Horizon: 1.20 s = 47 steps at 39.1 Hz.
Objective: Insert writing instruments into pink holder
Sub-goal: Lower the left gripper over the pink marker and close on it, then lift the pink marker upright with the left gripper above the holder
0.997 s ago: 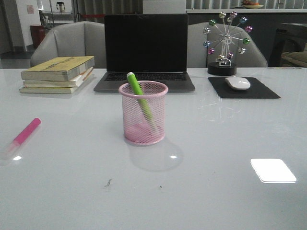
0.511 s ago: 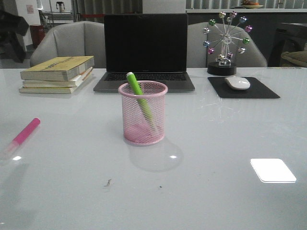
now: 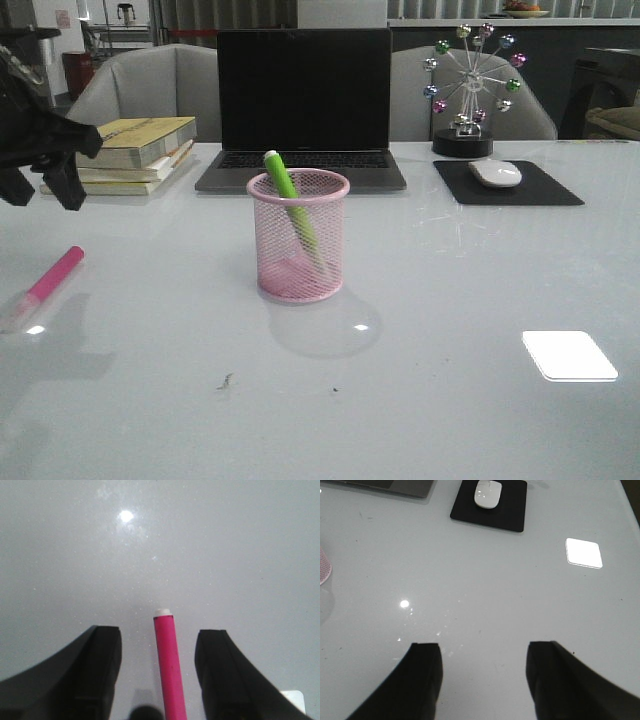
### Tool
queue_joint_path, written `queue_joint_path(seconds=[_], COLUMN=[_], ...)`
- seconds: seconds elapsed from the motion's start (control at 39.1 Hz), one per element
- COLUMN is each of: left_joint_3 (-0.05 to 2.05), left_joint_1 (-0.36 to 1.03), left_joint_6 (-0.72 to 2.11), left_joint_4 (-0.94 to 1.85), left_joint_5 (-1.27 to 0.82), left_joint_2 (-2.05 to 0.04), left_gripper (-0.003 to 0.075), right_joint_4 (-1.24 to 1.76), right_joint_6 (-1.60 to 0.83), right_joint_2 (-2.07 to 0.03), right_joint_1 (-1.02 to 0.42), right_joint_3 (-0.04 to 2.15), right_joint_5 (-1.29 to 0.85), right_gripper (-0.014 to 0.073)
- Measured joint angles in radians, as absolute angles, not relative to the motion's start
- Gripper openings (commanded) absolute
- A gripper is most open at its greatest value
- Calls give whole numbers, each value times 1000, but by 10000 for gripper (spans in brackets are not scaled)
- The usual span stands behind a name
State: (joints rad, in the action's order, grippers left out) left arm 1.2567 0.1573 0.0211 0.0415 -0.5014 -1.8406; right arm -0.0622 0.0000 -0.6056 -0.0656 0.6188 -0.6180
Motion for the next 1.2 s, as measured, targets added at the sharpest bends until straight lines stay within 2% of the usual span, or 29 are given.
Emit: queue_joint_path(seconds=[0.41, 1.2], left_joint_3=[1261, 1267], left_joint_1=[157, 157], left_joint_6=[21, 21], left_joint_4=[68, 77], left_joint_5=[-581, -590], left_joint_2=[-1938, -1977], left_gripper=[404, 404], right_joint_4=[-62, -62], right_joint_6=[0, 0], right_joint_2=[-606, -606], right_joint_1=[-66, -66], right_joint_3=[619, 619], right_joint_5=[-618, -618], right_gripper=[487, 487])
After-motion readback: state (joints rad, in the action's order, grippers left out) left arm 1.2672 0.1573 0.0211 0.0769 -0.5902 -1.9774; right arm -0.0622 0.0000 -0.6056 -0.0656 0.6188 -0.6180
